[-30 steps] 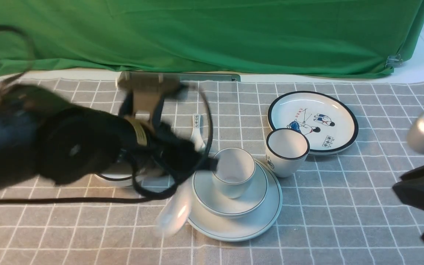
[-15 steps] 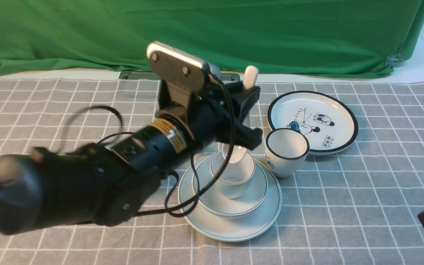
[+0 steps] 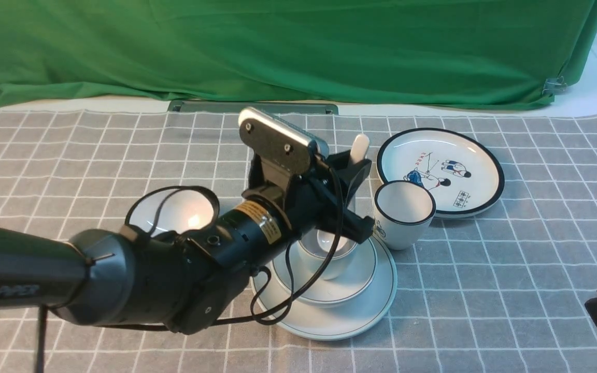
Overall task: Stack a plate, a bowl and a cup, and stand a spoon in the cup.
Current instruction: Use the left arm to put the blue soup spoon into the blue teacup in the middle
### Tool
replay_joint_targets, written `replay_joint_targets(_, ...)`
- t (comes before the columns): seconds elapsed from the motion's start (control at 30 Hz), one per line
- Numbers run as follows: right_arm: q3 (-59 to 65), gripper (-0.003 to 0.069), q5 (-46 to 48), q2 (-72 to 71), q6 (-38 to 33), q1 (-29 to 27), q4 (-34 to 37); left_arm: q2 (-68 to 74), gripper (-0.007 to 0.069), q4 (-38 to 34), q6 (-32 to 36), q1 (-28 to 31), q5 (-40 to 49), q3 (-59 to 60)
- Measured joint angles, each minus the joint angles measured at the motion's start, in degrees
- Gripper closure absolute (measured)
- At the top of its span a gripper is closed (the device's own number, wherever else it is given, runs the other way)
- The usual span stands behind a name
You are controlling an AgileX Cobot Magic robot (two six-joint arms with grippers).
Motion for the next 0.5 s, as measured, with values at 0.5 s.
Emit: replay_joint_targets(0.5, 0.0, 0.0515, 0.2, 0.0, 0.0, 0.0, 0.0, 0.2, 0.0237, -0.4, 0.2, 0.0, -4.2, 3.3)
